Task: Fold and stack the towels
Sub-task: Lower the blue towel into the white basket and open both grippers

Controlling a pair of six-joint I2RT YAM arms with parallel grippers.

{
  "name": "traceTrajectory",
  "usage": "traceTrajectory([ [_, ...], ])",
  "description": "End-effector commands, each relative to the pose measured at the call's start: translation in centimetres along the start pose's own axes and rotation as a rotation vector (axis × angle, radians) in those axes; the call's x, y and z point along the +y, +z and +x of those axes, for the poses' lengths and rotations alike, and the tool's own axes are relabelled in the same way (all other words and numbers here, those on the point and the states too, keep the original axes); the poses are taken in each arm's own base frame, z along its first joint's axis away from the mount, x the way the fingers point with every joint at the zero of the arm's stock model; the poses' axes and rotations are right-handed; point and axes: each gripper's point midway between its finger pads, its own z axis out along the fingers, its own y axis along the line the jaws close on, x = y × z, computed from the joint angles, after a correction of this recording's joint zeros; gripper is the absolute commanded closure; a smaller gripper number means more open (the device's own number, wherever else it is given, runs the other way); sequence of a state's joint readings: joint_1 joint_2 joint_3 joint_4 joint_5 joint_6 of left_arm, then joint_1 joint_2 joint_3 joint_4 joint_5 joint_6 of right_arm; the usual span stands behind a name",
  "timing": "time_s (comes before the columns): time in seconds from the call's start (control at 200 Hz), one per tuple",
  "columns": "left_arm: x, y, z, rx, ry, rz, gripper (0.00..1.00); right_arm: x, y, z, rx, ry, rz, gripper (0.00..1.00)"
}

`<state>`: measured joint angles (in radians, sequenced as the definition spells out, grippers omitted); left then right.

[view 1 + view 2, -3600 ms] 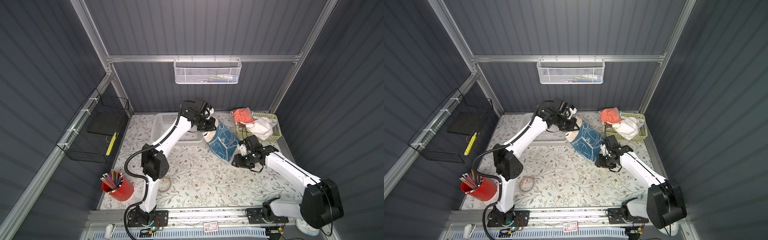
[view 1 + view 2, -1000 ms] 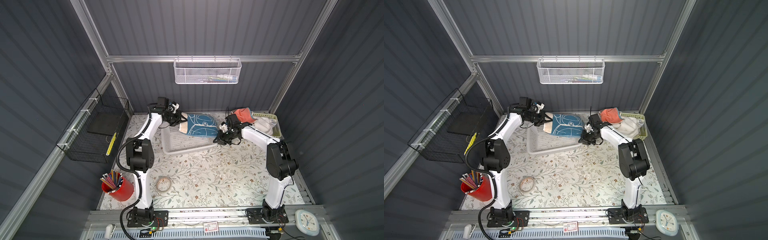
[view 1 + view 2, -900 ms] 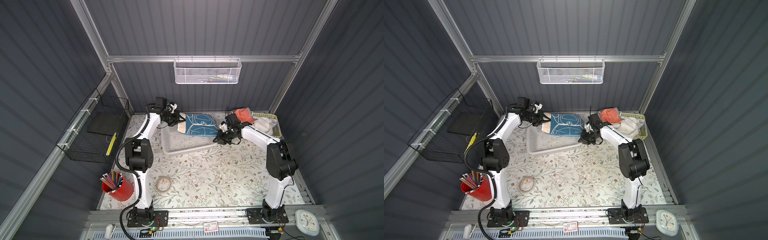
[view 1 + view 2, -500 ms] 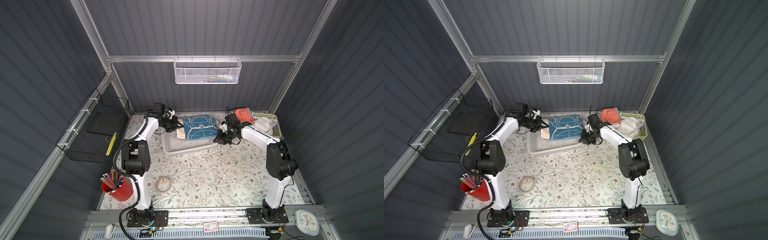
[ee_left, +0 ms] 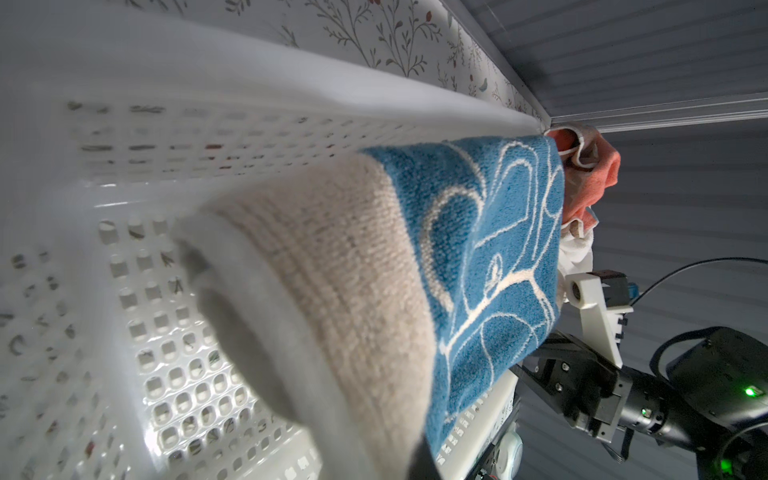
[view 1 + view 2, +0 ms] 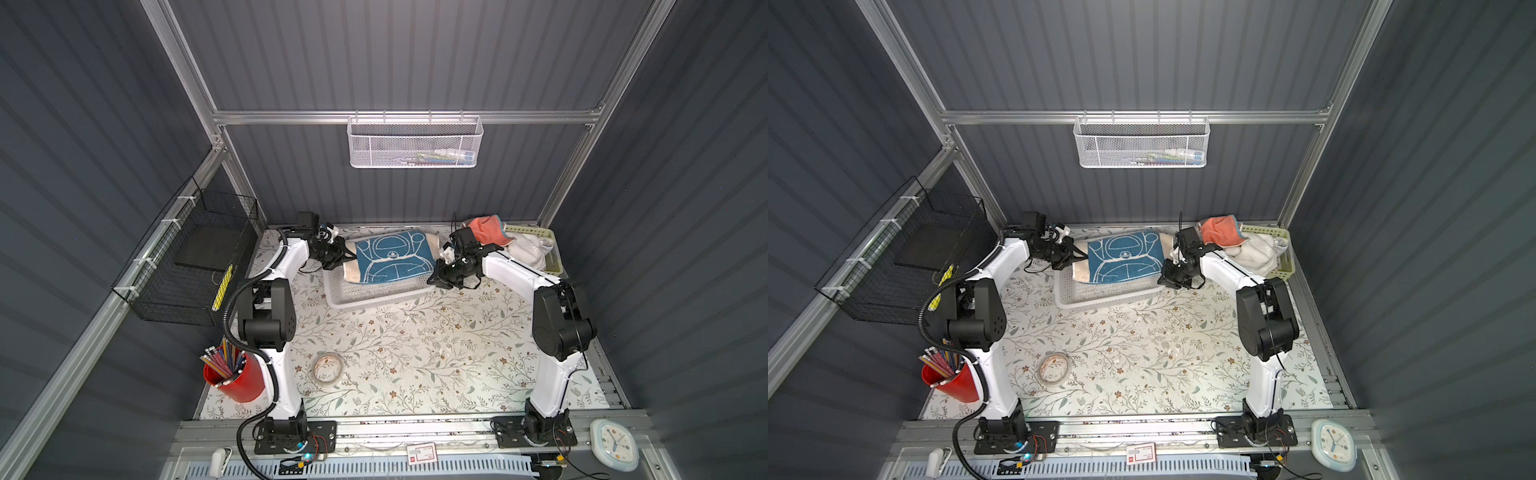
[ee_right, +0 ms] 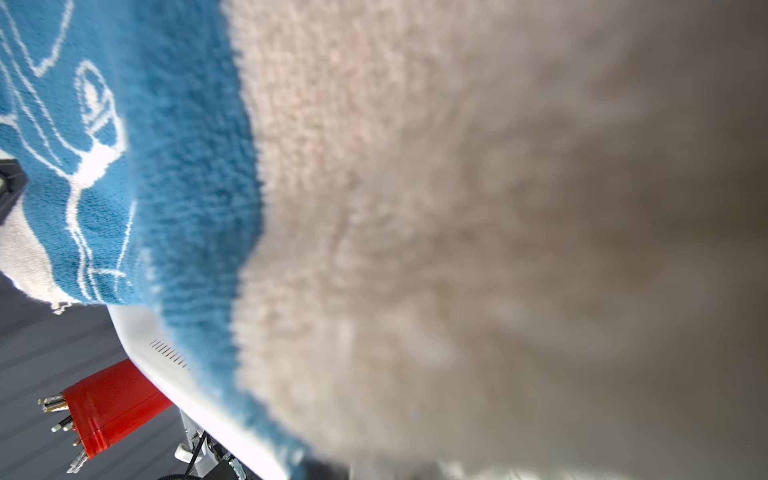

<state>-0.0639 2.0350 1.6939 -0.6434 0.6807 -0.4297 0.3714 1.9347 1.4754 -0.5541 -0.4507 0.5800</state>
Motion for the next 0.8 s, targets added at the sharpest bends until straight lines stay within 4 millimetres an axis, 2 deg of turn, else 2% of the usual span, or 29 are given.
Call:
traceTrajectory([
  [0.0,1.3,-0.1,0.3,0.010,-0.009,-0.026,1.00,-1.5,0.0,-0.4,-0.030,0.008,0.076,1.00],
  [0.52,4.5,0.7,1.1,0.027,-0.049,-0.123,1.00,-1.7,0.5,-0.2,-0.022,0.008,0.069,1.00],
  [0.685,6.3,0.8,1.4,0.036,-0.074,-0.204,1.00,-1.6,0.3,-0.4,-0.027,0.008,0.071,1.00],
  [0.795,6.7,-0.5,1.4,0.020,-0.060,-0.281,0.90,-1.5,0.3,-0.5,-0.030,0.005,0.072,0.95],
])
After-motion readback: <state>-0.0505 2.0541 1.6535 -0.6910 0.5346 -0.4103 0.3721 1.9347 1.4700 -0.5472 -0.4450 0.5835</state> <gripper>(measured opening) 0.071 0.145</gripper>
